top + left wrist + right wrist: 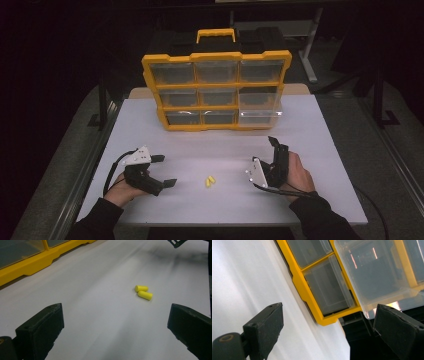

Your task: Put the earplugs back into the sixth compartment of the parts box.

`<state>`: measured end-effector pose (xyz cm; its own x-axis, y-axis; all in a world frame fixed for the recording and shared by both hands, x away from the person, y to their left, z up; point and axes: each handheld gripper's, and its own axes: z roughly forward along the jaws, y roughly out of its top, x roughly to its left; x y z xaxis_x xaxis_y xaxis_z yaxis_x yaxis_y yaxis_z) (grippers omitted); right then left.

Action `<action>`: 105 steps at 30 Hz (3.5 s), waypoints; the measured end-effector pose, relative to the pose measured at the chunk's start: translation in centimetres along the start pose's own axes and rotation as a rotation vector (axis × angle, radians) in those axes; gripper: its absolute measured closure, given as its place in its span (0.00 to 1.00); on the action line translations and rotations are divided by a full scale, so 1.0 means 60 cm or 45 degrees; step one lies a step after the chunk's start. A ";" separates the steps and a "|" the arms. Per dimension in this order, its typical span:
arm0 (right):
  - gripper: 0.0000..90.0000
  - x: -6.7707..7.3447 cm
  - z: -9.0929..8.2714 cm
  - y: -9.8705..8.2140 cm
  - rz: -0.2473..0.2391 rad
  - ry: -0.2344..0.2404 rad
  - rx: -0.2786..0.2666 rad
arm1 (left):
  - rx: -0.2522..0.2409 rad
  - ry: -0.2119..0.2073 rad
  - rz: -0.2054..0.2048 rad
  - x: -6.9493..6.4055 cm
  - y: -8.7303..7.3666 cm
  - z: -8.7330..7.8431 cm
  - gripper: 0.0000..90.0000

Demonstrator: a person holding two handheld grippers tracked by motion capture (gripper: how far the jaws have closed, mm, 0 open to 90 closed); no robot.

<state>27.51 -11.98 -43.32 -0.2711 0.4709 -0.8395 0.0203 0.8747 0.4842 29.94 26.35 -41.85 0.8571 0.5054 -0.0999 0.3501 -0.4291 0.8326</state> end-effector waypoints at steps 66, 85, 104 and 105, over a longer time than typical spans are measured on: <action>0.09 -0.055 0.019 -0.031 0.777 0.383 0.059 | -0.013 0.015 -0.022 0.003 0.001 -0.003 0.00; 0.09 -0.075 0.020 -0.054 1.105 0.616 -0.033 | -0.012 0.005 -0.009 0.002 0.005 0.000 0.00; 0.10 -0.059 -0.003 -0.071 1.018 0.883 -0.075 | -0.018 -0.012 0.005 0.002 0.013 0.007 0.00; 0.10 -0.058 -0.005 -0.074 1.019 0.889 -0.074 | -0.015 -0.012 0.007 0.002 0.014 0.007 0.00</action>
<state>28.06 -17.54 -42.46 -0.6915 0.7208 0.0474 0.3964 0.3238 0.8591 30.50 25.75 -41.39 0.8623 0.4964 -0.1005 0.3413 -0.4228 0.8395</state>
